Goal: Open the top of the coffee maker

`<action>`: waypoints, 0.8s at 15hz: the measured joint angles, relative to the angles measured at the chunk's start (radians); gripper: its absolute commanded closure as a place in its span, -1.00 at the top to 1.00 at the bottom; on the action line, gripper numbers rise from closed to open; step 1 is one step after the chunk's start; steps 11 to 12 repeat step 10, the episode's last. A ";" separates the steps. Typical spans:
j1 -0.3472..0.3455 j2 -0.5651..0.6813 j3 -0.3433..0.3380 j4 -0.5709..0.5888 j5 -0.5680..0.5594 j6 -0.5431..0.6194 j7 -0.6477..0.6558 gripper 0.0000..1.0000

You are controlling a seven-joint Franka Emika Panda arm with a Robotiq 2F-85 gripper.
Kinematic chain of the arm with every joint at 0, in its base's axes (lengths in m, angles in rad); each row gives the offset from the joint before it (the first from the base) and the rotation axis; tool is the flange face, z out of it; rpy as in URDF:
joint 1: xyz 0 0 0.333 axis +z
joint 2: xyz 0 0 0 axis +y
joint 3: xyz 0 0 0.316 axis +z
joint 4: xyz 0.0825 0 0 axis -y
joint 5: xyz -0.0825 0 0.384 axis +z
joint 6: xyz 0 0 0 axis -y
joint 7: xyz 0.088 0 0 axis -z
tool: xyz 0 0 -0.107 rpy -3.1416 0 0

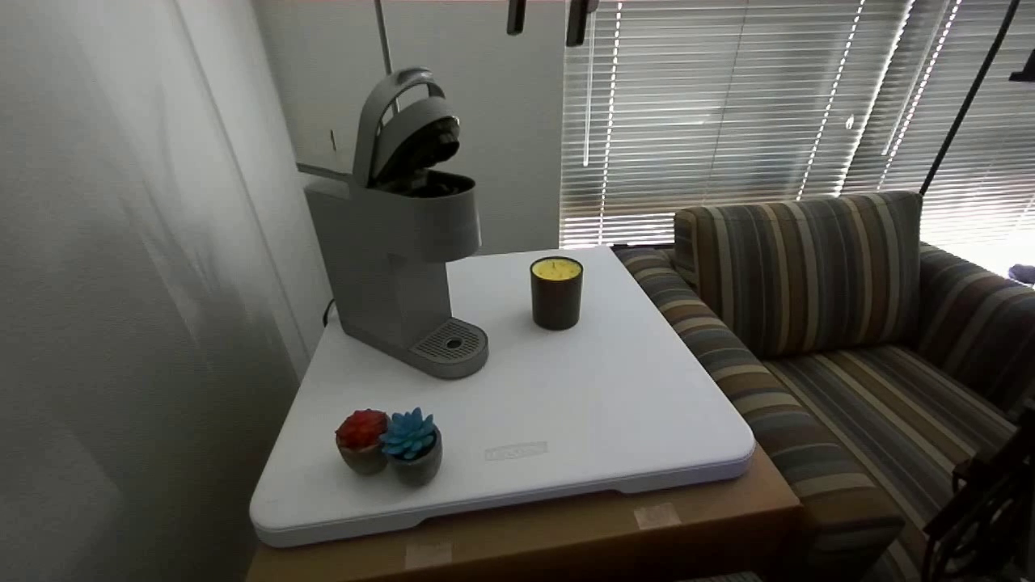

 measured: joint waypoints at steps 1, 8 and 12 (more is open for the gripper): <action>-0.002 0.010 -0.002 0.017 0.000 -0.021 -0.001 0.93; -0.018 0.085 -0.008 0.112 0.022 -0.077 -0.001 1.00; -0.020 0.095 -0.008 0.122 0.025 -0.081 -0.001 1.00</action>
